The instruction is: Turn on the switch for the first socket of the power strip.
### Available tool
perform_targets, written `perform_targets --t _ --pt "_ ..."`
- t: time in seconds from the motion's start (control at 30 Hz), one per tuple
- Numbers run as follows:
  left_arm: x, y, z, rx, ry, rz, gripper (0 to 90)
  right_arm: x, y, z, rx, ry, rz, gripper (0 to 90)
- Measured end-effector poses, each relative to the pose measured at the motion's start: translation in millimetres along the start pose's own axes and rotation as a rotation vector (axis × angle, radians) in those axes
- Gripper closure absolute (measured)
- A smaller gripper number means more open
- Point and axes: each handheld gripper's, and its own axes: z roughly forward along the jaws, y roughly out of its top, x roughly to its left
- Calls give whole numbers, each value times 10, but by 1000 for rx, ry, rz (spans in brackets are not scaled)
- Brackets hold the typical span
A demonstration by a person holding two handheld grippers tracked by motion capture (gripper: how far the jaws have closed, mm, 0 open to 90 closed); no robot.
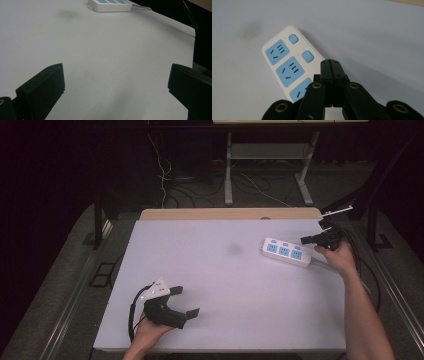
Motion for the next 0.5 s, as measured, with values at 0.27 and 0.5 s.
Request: perform_targets --t 0.27,0.5 --pt "5 -2 3 3 -6 0 0 -5 -10 89 24 1 5 894" --pt "12 -4 0 7 -2 -8 0 33 -5 172 42 -14 -15 894"
